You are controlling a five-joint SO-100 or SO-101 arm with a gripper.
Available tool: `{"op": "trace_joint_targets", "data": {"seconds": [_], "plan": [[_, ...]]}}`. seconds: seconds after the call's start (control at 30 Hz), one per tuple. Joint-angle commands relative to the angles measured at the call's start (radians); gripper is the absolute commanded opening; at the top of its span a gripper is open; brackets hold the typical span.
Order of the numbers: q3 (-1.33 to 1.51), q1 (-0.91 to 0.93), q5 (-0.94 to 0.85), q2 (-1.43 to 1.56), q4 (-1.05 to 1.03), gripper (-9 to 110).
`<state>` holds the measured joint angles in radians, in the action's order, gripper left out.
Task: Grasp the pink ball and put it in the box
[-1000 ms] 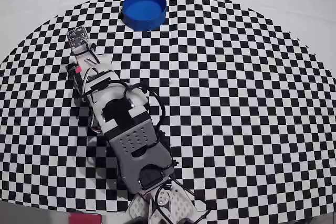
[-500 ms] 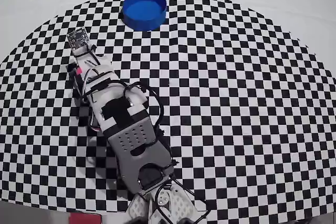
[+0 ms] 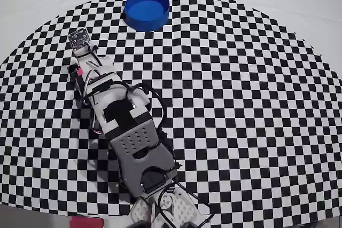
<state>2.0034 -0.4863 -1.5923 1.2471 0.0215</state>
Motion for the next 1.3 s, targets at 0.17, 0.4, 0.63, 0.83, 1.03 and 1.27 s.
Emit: {"op": "trace_joint_targets", "data": {"seconds": [0.17,0.4,0.63,0.83,1.03,1.27], "plan": [[-0.034,-0.006,0.005,0.003,0.012,27],[-0.034,-0.006,0.005,0.002,0.012,26],[-0.032,-0.012,0.005,-0.006,0.012,0],[-0.034,-0.012,0.005,-0.002,0.012,0],[-0.023,-0.012,0.005,0.034,0.012,0],[-0.023,-0.006,0.005,0.081,0.012,0]]}}
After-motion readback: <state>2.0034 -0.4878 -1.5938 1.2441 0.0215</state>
